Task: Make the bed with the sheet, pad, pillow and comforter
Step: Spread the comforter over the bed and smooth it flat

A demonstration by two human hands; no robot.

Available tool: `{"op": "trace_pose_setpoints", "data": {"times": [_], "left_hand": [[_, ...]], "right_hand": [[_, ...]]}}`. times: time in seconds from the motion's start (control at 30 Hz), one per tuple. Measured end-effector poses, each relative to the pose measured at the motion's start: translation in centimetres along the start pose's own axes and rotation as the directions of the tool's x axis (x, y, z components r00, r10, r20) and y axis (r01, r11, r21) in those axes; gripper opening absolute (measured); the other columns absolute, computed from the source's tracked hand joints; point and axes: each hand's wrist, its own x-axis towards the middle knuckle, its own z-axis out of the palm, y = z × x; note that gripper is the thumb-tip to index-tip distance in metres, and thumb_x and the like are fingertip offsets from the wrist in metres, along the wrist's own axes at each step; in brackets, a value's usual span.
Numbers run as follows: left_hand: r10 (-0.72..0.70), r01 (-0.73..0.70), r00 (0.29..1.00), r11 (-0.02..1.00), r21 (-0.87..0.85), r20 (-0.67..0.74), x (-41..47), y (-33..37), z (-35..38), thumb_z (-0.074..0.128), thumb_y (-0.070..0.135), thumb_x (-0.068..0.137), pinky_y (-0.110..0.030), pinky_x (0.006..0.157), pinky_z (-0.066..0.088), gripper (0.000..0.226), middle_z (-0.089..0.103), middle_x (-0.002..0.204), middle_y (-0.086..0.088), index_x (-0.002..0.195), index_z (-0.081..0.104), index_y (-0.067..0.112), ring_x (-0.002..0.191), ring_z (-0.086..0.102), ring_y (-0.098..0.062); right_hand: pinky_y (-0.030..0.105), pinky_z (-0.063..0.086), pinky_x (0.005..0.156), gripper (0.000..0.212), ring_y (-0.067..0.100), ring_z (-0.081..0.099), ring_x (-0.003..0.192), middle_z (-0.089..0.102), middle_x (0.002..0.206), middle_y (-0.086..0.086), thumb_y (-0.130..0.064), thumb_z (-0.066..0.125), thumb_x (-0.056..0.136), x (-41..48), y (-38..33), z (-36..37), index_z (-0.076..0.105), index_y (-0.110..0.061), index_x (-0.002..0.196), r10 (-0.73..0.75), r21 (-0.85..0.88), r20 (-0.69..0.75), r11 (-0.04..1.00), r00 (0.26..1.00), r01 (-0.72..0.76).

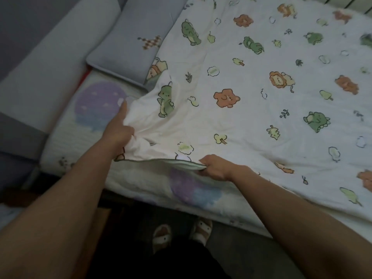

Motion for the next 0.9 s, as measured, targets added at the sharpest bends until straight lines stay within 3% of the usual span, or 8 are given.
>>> {"op": "trace_pose_setpoints", "data": {"times": [0.13,0.27,0.37,0.43,0.67,0.8,0.9], "left_hand": [[-0.008,-0.004,0.996,0.99,0.14,0.085,-1.1,-5.3,-1.1,0.045,-0.003,0.086,-0.019,0.1,0.028,0.077,0.03,0.153,-0.006,0.146,0.026,0.039,0.134,0.037,-0.027],[-0.163,0.089,0.972,0.922,0.378,0.17,-2.6,-10.5,-0.6,0.043,0.009,0.089,-0.038,0.112,0.03,0.074,0.015,0.154,-0.016,0.144,0.018,0.051,0.133,0.033,-0.039],[-0.271,0.131,0.94,0.847,0.515,0.206,-4.2,-13.0,0.5,0.046,0.014,0.091,-0.042,0.111,0.029,0.075,0.005,0.155,-0.017,0.148,0.008,0.046,0.135,0.027,-0.041],[-0.312,0.127,0.918,0.815,0.566,0.244,-5.2,-15.2,1.2,0.049,0.017,0.09,-0.044,0.11,0.031,0.078,0.002,0.155,-0.016,0.15,0.004,0.04,0.136,0.026,-0.04],[-0.292,0.02,0.91,0.741,0.671,0.295,-6.8,-19.7,3.2,0.064,0.03,0.083,-0.04,0.104,0.037,0.098,-0.025,0.155,-0.004,0.149,-0.008,0.033,0.135,0.029,-0.034],[-0.284,-0.001,0.925,0.664,0.748,0.254,-6.4,-20.7,4.3,0.066,0.029,0.082,-0.046,0.101,0.038,0.099,-0.023,0.155,-0.013,0.149,-0.008,0.029,0.128,0.034,-0.038],[-0.208,-0.036,0.962,0.543,0.839,0.175,-6.4,-21.2,5.2,0.064,0.028,0.081,-0.047,0.106,0.029,0.094,-0.008,0.155,-0.02,0.15,0.0,0.024,0.132,0.024,-0.037]], "right_hand": [[0.029,0.031,0.061,0.038,0.017,0.044,0.072,0.046,0.063,-0.007,-0.015,0.061,0.088,0.9,-2.3,3.9,0.04,-0.021,0.057,0.013,0.017,0.136,1.0,0.991,-0.016],[0.027,0.034,0.079,0.025,0.016,0.049,0.09,0.057,0.095,0.002,-0.028,0.061,0.09,2.0,-2.8,8.6,0.049,-0.022,0.07,0.078,-0.038,0.285,0.997,0.955,-0.069],[0.029,0.036,0.08,0.012,0.02,0.051,0.094,0.061,0.106,0.01,-0.027,0.06,0.091,2.4,-2.5,11.0,0.057,-0.016,0.085,0.09,-0.053,0.373,0.996,0.923,-0.076],[0.029,0.036,0.081,0.017,0.023,0.053,0.097,0.062,0.113,0.013,-0.026,0.059,0.091,2.8,-2.4,12.5,0.064,-0.01,0.098,0.103,-0.072,0.437,0.994,0.894,-0.08],[0.032,0.039,0.081,0.031,0.032,0.055,0.109,0.059,0.121,0.019,-0.022,0.056,0.092,4.3,-1.8,16.6,0.063,-0.001,0.113,0.133,-0.172,0.531,0.984,0.837,-0.047],[0.028,0.035,0.076,0.028,0.028,0.055,0.104,0.058,0.122,0.021,-0.021,0.055,0.092,5.2,-1.3,18.2,0.063,-0.001,0.109,0.141,-0.192,0.547,0.981,0.825,-0.04],[0.03,0.037,0.088,0.035,0.029,0.052,0.116,0.054,0.131,0.018,-0.023,0.052,0.094,5.7,-0.6,19.1,0.059,-0.006,0.123,0.147,-0.184,0.571,0.982,0.808,-0.049]]}}
